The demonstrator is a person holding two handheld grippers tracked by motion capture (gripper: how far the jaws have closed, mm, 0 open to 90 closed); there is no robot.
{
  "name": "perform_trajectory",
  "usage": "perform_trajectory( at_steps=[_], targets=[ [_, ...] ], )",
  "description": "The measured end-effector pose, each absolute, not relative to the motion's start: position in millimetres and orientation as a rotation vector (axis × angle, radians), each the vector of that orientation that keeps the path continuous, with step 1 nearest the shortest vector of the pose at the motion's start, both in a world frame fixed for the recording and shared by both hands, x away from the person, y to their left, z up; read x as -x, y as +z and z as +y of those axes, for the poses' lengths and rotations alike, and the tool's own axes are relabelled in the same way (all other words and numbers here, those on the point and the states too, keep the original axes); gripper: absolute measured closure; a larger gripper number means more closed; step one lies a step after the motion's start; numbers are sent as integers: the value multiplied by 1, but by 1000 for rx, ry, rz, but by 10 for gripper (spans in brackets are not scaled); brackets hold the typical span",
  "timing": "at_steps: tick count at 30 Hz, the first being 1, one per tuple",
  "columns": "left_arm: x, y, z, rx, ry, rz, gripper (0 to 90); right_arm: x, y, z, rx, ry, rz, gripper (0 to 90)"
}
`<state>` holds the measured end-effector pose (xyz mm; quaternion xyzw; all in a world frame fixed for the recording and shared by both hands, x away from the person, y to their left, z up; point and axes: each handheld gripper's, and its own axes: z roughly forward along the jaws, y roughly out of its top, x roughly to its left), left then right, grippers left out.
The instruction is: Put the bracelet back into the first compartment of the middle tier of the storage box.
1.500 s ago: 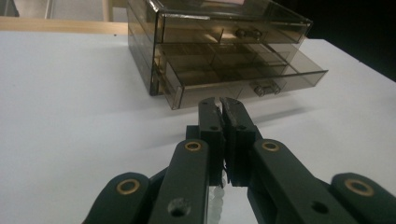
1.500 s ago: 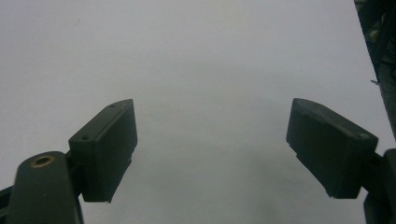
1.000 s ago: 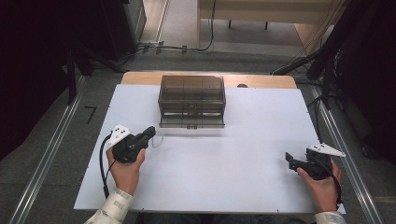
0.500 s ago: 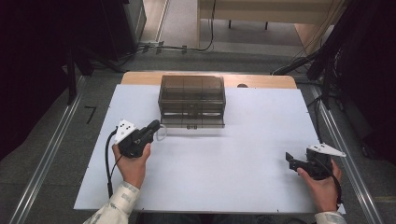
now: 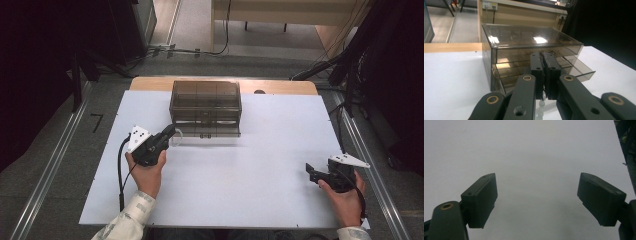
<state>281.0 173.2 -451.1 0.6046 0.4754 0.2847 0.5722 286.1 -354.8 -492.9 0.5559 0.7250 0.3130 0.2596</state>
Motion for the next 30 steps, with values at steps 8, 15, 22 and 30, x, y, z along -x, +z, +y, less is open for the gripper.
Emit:
perform_trajectory(
  at_steps=[8, 15, 22, 30],
  targets=[
    [-287, -450, 170, -1394, 663, 1108, 883, -287, -493, -355, -1502, 847, 1967, 149],
    [-291, -447, 169, -1379, 658, 1096, 883, -287, -494, -353, -1503, 841, 1970, 149],
    [-297, -449, 167, -1368, 650, 1097, 883, -287, -494, -354, -1503, 840, 1969, 149],
    [-302, -446, 163, -1350, 642, 1088, 883, -287, -494, -354, -1501, 839, 1970, 149]
  ],
)
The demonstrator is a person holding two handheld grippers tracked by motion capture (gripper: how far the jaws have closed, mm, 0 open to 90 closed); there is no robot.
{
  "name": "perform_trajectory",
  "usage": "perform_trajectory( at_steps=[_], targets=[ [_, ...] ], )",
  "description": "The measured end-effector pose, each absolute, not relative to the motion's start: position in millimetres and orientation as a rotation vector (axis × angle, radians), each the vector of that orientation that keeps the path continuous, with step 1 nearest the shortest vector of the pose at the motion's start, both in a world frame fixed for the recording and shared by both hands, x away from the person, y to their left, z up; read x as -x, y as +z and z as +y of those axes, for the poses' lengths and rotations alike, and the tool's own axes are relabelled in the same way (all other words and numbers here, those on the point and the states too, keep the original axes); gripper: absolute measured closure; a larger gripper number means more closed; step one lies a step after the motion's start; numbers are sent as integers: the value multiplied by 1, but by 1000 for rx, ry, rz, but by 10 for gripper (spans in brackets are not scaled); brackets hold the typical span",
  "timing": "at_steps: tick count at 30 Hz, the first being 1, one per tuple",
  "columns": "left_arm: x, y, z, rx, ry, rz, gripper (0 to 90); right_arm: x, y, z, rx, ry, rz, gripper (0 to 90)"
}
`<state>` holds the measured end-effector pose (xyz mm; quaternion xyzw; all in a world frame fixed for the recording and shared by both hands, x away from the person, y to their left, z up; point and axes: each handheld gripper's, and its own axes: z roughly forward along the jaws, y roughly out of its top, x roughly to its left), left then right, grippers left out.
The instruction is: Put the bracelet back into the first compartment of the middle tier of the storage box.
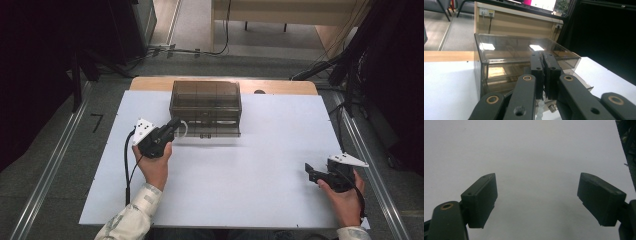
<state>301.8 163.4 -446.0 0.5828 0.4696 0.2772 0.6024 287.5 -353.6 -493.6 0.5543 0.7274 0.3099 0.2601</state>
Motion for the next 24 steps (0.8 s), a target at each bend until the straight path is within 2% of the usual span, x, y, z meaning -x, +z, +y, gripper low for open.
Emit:
perform_trajectory(
  at_steps=[24],
  targets=[
    [-334, -456, 146, -1353, 666, 1125, 883, -289, -495, -354, -1503, 838, 1979, 148]
  ],
)
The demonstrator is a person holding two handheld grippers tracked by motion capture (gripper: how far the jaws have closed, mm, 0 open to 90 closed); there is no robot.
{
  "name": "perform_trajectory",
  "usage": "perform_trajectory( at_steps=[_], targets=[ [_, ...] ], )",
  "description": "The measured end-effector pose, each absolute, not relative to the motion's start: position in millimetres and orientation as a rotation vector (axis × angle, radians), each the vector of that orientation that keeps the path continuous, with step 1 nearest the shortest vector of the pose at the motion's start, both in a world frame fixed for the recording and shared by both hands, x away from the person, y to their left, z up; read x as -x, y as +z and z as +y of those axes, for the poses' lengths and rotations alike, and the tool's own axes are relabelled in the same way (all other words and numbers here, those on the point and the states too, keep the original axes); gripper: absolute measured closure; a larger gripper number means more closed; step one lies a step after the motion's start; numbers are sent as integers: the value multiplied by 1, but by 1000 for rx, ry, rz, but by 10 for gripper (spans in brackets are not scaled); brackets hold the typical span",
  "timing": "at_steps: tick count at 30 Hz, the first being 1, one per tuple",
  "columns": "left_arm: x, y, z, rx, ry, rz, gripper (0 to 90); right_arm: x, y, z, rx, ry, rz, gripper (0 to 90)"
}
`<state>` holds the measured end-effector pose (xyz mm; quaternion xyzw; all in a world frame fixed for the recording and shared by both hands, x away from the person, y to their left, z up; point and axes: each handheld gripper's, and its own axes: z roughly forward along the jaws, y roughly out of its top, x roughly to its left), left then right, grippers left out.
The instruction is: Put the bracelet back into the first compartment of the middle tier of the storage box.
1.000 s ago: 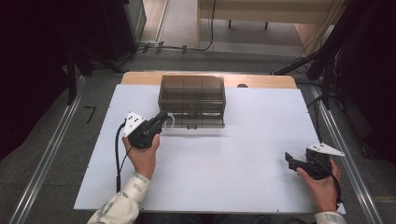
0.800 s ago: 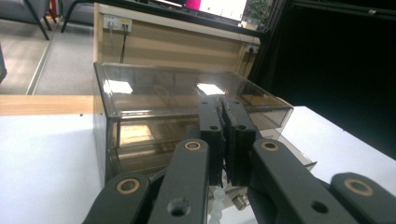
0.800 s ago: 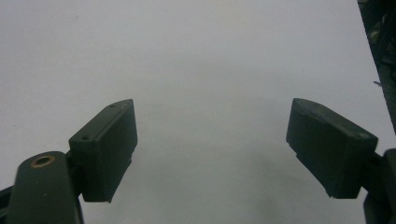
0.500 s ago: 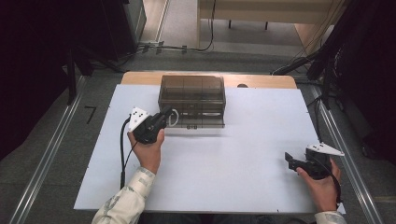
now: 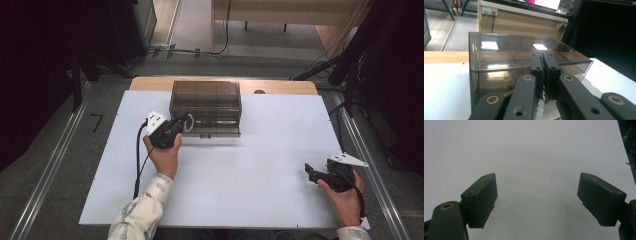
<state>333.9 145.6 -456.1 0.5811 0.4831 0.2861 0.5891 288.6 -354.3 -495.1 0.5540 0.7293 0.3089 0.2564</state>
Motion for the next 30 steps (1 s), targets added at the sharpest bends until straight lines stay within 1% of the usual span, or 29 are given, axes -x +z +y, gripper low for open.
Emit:
perform_trajectory(
  at_steps=[30],
  targets=[
    [-350, -474, 149, -1431, 742, 1225, 881, -289, -495, -354, -1511, 836, 1979, 149]
  ],
)
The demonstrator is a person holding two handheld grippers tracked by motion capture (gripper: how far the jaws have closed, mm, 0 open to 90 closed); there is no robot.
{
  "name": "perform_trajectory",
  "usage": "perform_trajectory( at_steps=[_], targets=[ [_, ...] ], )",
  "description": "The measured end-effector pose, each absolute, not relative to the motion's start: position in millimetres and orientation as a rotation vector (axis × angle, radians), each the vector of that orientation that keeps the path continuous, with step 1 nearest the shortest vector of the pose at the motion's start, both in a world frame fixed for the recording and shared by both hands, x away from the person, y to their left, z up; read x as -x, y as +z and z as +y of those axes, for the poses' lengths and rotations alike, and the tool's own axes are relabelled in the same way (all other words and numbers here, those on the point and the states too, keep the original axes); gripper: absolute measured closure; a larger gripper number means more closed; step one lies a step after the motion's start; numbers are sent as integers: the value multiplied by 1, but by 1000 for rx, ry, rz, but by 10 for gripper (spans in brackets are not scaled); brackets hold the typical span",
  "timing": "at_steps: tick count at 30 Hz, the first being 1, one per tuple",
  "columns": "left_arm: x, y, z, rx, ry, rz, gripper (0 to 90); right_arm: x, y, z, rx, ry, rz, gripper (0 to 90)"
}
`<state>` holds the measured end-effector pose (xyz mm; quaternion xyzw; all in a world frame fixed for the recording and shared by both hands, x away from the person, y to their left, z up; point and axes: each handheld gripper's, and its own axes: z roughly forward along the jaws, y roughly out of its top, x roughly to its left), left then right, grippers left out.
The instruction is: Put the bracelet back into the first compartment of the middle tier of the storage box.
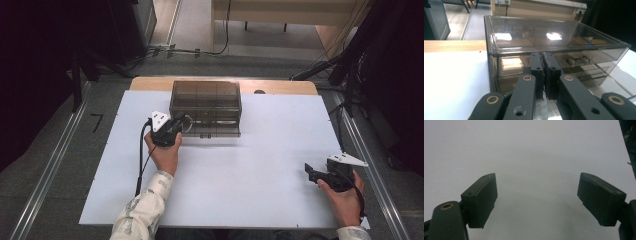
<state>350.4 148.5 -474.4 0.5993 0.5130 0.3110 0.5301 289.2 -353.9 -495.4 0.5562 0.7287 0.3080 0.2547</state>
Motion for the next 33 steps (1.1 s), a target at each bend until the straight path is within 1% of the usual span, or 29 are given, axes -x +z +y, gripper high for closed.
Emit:
perform_trajectory(
  at_steps=[12, 14, 19, 20, 21, 22, 25, 28, 33],
  targets=[
    [-353, -478, 149, -1457, 756, 1245, 878, -289, -495, -355, -1513, 839, 1976, 149],
    [-353, -478, 150, -1455, 753, 1248, 862, -289, -495, -355, -1512, 838, 1975, 148],
    [-353, -478, 151, -1460, 750, 1247, 856, -289, -495, -355, -1515, 837, 1974, 149],
    [-353, -478, 150, -1459, 748, 1246, 827, -289, -495, -354, -1515, 839, 1975, 149],
    [-352, -478, 150, -1458, 744, 1245, 827, -289, -495, -354, -1515, 839, 1975, 149],
    [-353, -478, 150, -1458, 740, 1244, 799, -289, -495, -354, -1517, 839, 1975, 149],
    [-352, -477, 150, -1464, 740, 1241, 772, -289, -495, -355, -1515, 838, 1975, 149],
    [-351, -476, 151, -1464, 737, 1242, 717, -289, -495, -355, -1512, 838, 1974, 149],
    [-352, -476, 152, -1463, 722, 1251, 674, -289, -495, -355, -1513, 838, 1974, 149]
  ],
)
